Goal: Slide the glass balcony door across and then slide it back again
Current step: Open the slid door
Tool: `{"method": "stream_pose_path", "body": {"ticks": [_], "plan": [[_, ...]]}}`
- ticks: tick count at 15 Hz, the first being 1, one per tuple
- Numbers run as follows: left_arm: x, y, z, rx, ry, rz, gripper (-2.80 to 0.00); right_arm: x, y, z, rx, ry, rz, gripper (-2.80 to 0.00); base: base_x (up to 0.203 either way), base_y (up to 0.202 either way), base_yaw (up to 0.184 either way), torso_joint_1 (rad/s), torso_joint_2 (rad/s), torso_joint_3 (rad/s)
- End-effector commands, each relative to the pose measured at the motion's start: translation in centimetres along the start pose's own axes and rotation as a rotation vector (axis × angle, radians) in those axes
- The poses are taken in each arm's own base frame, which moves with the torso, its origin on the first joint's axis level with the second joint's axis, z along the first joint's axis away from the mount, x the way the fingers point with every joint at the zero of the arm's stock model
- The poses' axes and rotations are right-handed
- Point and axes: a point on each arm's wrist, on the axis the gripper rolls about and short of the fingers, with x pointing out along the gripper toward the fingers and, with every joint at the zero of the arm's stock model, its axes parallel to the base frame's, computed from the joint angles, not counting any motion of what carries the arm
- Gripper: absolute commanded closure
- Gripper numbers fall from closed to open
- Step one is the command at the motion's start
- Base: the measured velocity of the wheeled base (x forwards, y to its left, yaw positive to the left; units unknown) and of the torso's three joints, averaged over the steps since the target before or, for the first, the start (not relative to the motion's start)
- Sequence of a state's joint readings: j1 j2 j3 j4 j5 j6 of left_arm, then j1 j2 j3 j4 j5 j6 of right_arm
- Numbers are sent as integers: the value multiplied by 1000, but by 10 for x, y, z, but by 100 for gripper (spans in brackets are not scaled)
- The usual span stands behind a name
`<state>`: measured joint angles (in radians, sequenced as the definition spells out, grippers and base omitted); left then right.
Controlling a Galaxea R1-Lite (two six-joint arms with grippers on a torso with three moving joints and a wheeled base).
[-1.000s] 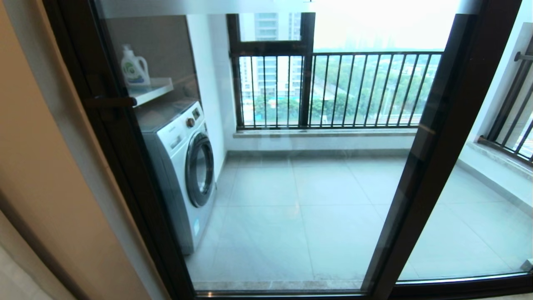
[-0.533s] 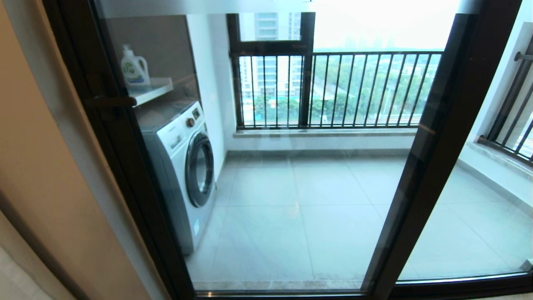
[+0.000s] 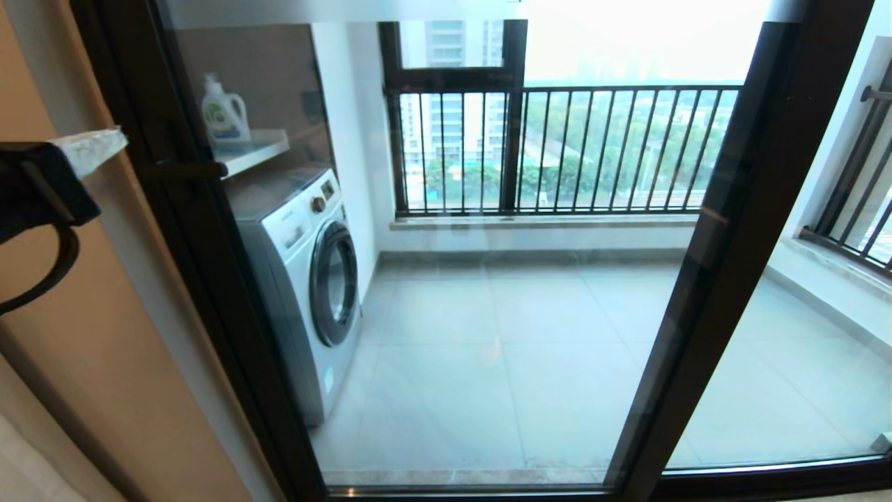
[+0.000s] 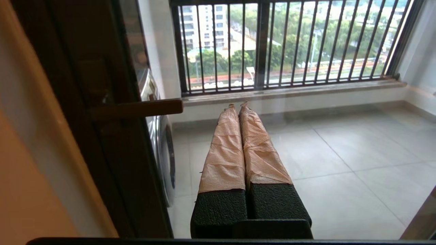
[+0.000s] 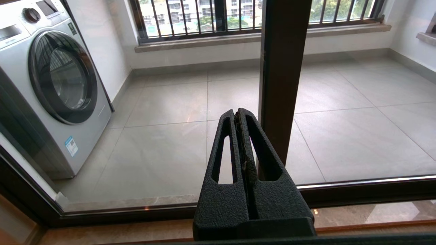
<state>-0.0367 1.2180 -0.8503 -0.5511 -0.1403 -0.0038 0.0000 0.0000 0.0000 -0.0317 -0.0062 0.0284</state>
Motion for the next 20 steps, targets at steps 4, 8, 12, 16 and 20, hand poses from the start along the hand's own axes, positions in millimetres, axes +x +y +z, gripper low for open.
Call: {"method": "stream_pose_path", "body": {"ticks": [4, 8, 12, 16, 20], "plan": [[88, 13, -41, -1, 49, -1, 0, 1, 0, -3, 1, 10, 0, 0, 0, 0, 0, 0, 0, 0], [110, 23, -45, 10, 21, 20, 0, 1, 0, -3, 1, 10, 0, 0, 0, 0, 0, 0, 0, 0], [119, 34, -53, 14, 37, 49, 0, 1, 0, -3, 1, 10, 0, 0, 0, 0, 0, 0, 0, 0], [125, 45, -65, 17, 71, 77, 0, 1, 0, -3, 1, 10, 0, 0, 0, 0, 0, 0, 0, 0], [125, 48, -81, 9, 122, 80, 0, 1, 0, -3, 1, 10, 0, 0, 0, 0, 0, 0, 0, 0]]}}
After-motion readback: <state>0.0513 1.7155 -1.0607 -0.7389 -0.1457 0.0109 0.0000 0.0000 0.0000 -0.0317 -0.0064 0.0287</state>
